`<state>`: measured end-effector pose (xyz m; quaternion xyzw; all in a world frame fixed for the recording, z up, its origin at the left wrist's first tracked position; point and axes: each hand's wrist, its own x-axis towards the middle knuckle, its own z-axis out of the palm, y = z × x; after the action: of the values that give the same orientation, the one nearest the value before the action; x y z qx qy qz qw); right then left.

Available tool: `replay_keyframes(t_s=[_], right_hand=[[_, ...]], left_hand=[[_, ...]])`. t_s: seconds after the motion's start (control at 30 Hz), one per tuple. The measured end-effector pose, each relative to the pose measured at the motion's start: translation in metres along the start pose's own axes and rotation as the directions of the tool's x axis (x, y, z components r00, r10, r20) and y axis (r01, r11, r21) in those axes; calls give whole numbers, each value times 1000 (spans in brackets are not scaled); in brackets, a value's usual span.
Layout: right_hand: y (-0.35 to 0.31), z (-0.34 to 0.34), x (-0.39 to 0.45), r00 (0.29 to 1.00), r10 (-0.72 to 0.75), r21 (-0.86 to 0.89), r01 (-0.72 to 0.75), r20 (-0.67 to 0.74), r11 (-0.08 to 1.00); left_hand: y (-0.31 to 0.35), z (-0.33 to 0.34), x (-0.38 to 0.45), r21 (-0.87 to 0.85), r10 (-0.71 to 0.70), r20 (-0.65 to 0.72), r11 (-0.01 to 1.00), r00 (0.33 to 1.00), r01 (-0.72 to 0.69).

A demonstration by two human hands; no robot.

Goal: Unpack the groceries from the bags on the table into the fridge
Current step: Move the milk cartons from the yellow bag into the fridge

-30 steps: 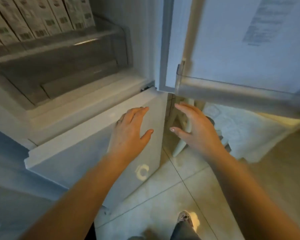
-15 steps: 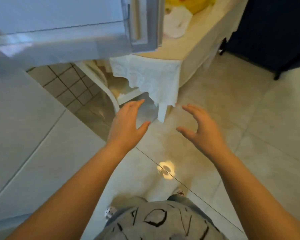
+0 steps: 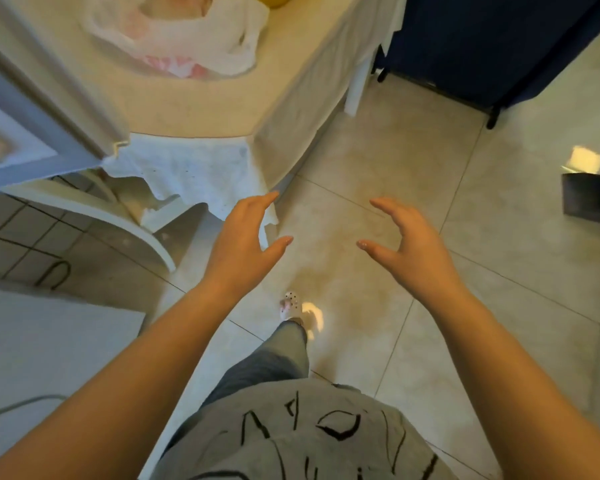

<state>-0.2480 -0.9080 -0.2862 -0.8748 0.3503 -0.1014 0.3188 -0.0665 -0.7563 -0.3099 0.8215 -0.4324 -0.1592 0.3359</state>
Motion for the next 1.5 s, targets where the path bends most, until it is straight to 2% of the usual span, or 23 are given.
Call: replay_keyframes(t_s=[0.27, 0.57, 0.7, 0.87, 1.07, 1.23, 1.37, 1.5], right_hand=[[26, -43, 150, 1000, 17, -62, -16, 16, 998], [35, -90, 334, 998, -60, -22, 60, 28, 998], [52, -100, 418, 989, -136, 28, 135, 57, 990], [79, -124, 534, 963, -239, 60, 234, 121, 970], [83, -151, 663, 871, -408, 130, 387, 274, 913], [59, -130, 739, 758, -542, 188, 510, 363, 839], [35, -107, 787, 666, -640, 197, 618, 384, 761], [16, -92, 832, 614, -691, 231, 660, 382, 715]], left_hand=[[-1, 16, 161, -85, 0, -4, 996, 1000, 0], [5, 13, 327, -57, 27, -110, 998, 994, -34], [4, 19, 396, -28, -18, -171, 1000, 985, 14], [16, 30, 490, -36, -195, -269, 981, 943, 193], [31, 29, 580, -81, -319, -425, 946, 847, 315], [22, 21, 610, -125, -422, -511, 899, 749, 421], [-5, 13, 627, -136, -455, -570, 873, 684, 468], [-25, -2, 655, -179, -474, -601, 864, 643, 470]])
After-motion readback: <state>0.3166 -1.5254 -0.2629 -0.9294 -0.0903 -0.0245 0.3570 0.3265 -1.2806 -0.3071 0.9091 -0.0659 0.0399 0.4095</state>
